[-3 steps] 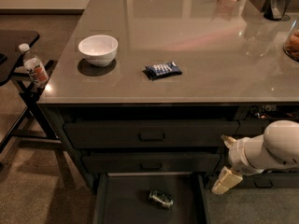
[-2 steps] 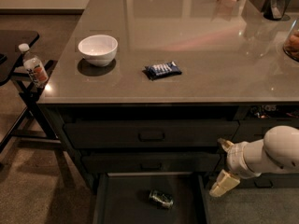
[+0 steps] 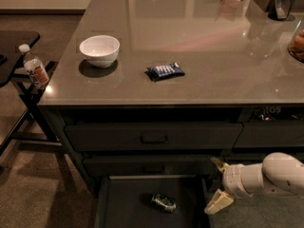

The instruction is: Pick green can from bottom drawer and place on counter

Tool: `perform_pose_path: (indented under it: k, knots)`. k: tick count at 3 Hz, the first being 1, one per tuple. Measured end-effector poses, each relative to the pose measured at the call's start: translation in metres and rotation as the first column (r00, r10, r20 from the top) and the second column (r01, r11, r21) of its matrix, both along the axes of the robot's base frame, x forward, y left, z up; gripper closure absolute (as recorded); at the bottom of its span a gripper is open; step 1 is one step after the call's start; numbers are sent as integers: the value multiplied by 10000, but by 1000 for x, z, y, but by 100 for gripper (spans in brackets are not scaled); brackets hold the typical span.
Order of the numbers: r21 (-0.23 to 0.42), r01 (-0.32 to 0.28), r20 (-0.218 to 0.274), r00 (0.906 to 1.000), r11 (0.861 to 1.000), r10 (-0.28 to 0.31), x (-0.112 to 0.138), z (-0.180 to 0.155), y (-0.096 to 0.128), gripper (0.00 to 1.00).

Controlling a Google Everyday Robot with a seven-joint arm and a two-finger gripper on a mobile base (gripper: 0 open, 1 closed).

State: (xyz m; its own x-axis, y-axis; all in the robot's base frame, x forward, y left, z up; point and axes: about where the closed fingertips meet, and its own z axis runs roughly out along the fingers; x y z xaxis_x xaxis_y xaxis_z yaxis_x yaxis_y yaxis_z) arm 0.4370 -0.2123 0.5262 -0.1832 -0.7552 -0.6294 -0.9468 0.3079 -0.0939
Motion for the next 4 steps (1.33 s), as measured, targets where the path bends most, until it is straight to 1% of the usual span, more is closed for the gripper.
perform_pose_path:
  k: [1,2,3,4]
  knots:
    - [417,-225,-84,9997,9989,229,0,-46,11,0]
    - [256,-215,-463,9987,9994,227,6,-86,23,0]
    - [256,-215,-463,9987,9994,227,6,-86,23,0]
    - [563,-305,-463,9984,9980,331,11,-105,34,0]
